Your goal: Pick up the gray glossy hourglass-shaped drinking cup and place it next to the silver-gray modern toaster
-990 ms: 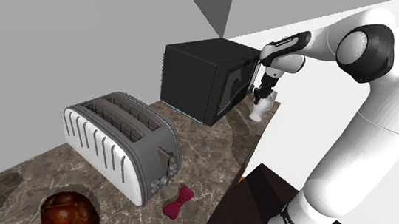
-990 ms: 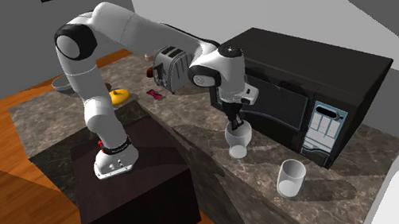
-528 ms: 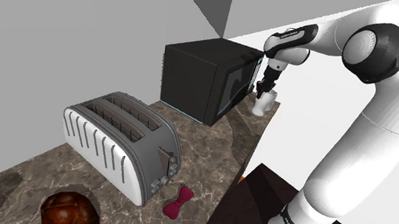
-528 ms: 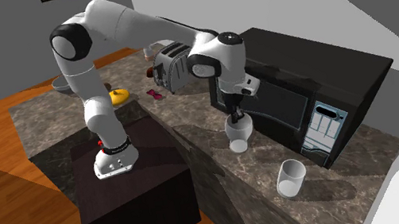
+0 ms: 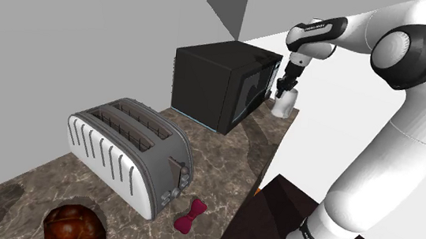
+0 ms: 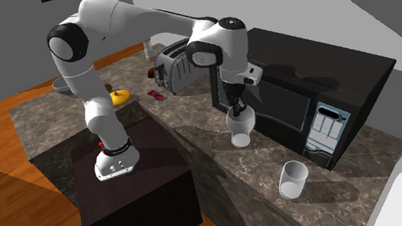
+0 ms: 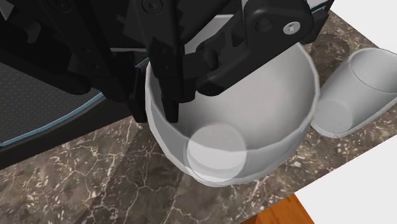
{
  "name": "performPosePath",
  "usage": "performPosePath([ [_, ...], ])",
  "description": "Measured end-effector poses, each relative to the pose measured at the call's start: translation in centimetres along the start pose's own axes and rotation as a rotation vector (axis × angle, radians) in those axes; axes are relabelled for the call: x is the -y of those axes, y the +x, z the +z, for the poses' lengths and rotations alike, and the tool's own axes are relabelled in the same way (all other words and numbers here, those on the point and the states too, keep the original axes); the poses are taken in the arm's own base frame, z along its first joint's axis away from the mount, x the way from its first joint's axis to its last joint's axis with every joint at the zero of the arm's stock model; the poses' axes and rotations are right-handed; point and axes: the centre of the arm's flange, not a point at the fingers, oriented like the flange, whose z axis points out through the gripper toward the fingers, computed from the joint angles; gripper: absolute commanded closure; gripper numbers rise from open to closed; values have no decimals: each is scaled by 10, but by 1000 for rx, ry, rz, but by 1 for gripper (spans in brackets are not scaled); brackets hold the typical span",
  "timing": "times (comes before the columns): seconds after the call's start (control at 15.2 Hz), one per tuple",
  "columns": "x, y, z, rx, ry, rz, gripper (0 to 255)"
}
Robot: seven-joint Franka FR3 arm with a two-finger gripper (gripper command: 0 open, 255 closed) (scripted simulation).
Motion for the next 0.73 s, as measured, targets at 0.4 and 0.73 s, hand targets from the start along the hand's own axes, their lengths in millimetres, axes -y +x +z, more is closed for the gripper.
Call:
performPosePath([
  [0.4, 2, 3, -32, 0, 0, 0, 255],
  [0.73, 3, 4, -58, 0, 0, 0, 255],
])
